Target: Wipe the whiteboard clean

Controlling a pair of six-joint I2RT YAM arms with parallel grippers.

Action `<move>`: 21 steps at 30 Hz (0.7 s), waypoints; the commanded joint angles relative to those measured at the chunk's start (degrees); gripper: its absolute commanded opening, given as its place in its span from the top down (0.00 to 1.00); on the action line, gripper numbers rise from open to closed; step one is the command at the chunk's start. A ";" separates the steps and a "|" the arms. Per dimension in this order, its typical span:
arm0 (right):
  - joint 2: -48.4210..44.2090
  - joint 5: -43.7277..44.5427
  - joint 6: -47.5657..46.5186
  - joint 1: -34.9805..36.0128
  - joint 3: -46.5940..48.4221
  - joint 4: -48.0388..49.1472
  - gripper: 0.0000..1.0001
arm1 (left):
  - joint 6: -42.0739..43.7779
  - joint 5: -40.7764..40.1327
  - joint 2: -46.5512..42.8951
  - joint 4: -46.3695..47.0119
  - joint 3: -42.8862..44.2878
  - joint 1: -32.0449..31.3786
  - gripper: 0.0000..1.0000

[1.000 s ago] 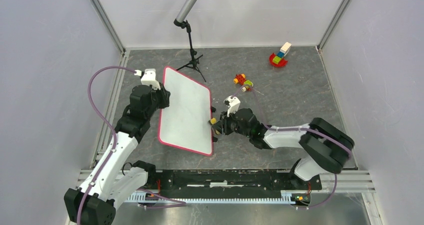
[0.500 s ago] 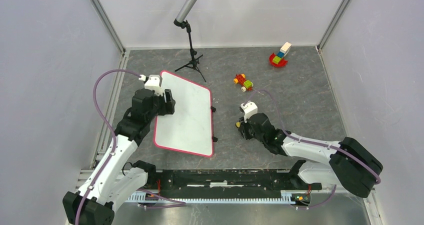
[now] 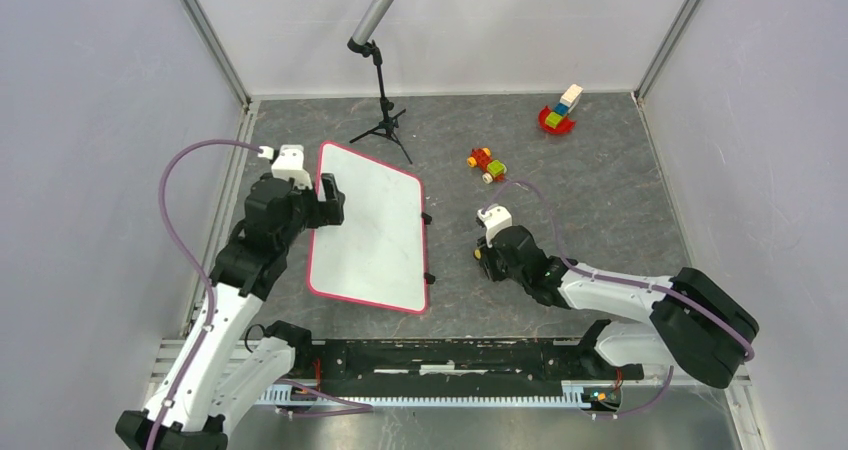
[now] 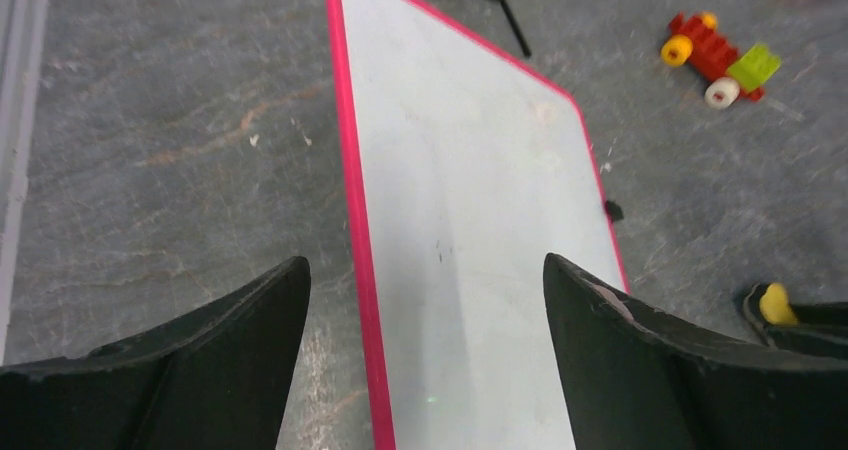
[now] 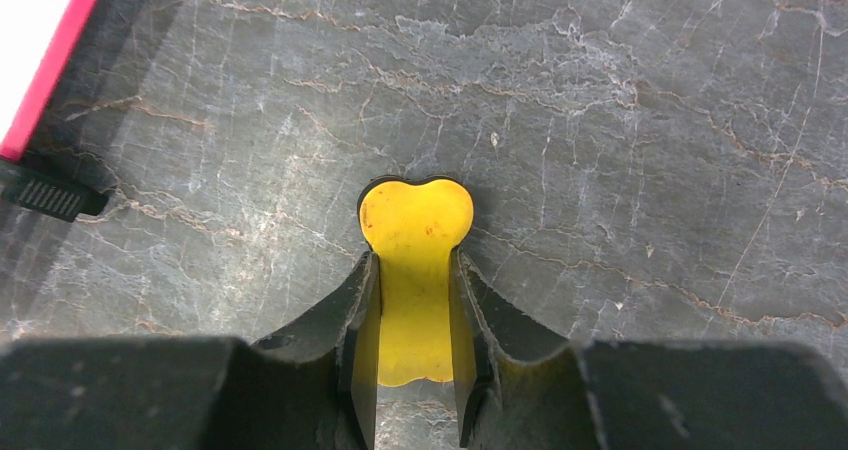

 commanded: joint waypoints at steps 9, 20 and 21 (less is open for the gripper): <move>-3.00 1.20 0.36 0.08 1.29 -2.30 0.54 | -2.45 -1.29 -3.28 2.03 7.93 -0.24 0.01; -17.92 6.79 -4.17 0.09 7.12 -14.47 0.04 | -7.81 4.45 -5.20 6.92 13.27 -0.24 0.00; -19.41 8.05 -5.19 0.09 8.58 -16.75 0.02 | -7.58 7.06 -5.54 8.59 13.67 -0.24 0.00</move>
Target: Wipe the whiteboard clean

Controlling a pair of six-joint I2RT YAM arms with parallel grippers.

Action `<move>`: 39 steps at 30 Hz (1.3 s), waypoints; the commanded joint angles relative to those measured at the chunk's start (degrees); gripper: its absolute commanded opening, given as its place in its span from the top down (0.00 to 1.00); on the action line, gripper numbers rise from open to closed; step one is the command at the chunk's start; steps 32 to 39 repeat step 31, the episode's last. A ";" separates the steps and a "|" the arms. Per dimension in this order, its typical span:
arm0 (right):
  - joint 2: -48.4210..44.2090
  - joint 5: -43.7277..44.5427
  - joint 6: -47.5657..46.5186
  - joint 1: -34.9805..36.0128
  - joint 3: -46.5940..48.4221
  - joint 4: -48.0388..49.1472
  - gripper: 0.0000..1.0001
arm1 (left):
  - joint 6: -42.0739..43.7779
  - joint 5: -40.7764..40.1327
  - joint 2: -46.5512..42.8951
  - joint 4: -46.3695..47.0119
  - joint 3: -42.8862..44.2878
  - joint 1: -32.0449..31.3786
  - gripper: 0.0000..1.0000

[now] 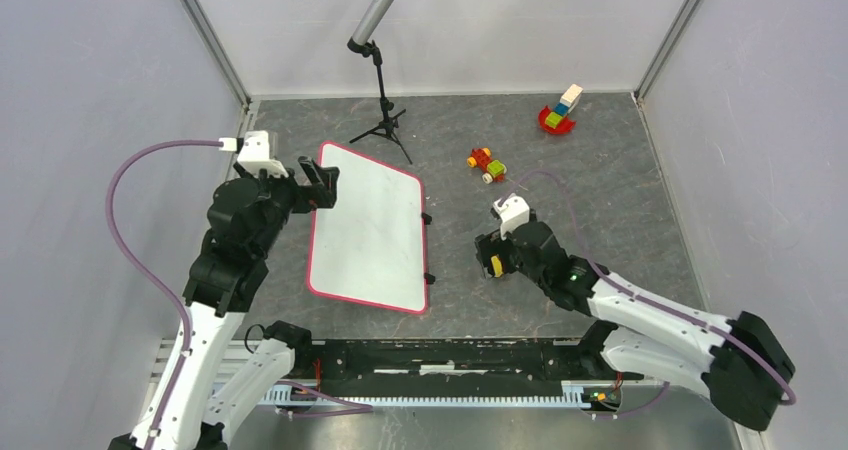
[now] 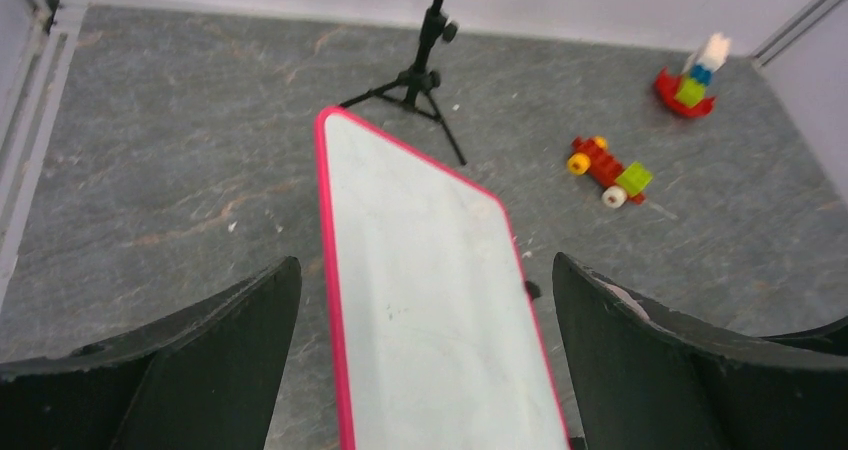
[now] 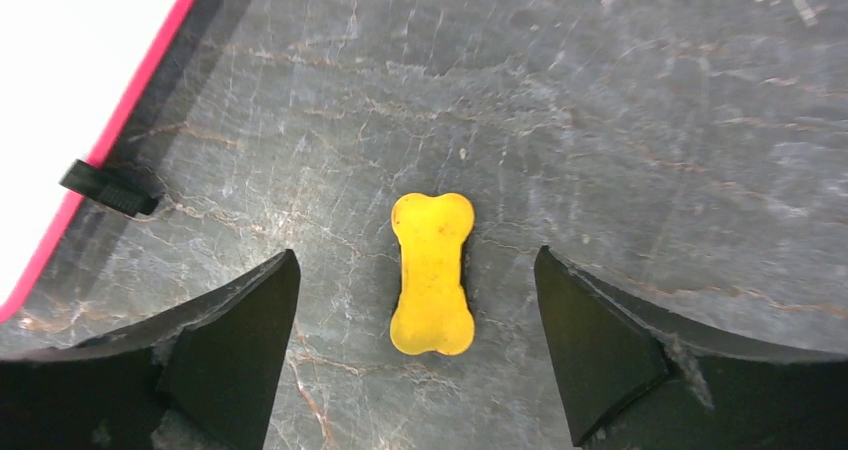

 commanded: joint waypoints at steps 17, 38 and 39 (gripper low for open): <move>-31.29 23.16 -15.66 0.04 22.78 -11.34 0.02 | 0.53 17.35 -9.16 22.47 5.47 -0.24 0.00; -32.71 18.77 -17.82 0.08 20.46 -8.33 0.02 | 2.22 14.67 -11.00 21.07 6.44 -0.23 0.00; -32.71 18.77 -17.82 0.08 20.46 -8.33 0.02 | 2.22 14.67 -11.00 21.07 6.44 -0.23 0.00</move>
